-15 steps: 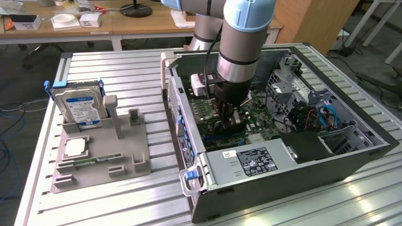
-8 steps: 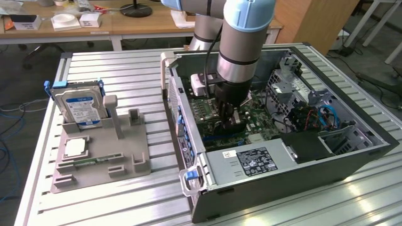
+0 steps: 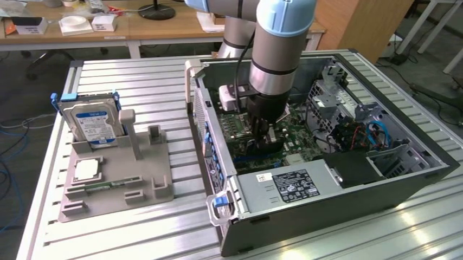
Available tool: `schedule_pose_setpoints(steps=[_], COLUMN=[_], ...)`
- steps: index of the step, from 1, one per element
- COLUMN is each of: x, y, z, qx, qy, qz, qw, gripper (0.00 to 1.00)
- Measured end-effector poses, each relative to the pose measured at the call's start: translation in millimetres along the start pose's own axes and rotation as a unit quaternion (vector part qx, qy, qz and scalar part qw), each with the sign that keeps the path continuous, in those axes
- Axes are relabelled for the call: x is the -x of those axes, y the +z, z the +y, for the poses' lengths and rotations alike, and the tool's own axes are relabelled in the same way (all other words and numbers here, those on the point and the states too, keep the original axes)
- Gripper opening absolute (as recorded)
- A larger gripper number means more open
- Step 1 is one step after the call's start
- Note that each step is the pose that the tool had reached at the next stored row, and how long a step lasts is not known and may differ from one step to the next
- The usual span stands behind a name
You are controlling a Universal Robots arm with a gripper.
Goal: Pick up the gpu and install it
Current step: 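Insert the gpu into the slot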
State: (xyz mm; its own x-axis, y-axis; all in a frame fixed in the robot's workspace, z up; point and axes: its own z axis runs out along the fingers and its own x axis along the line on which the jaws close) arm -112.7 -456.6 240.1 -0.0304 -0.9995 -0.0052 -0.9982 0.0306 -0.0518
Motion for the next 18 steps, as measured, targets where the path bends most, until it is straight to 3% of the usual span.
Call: schedule_pose_setpoints(steps=[18], x=[0.0], y=[7.4], z=[0.8], qx=[0.0000], qy=[0.000], qz=[0.0000], qw=[1.0000], gripper=[0.26])
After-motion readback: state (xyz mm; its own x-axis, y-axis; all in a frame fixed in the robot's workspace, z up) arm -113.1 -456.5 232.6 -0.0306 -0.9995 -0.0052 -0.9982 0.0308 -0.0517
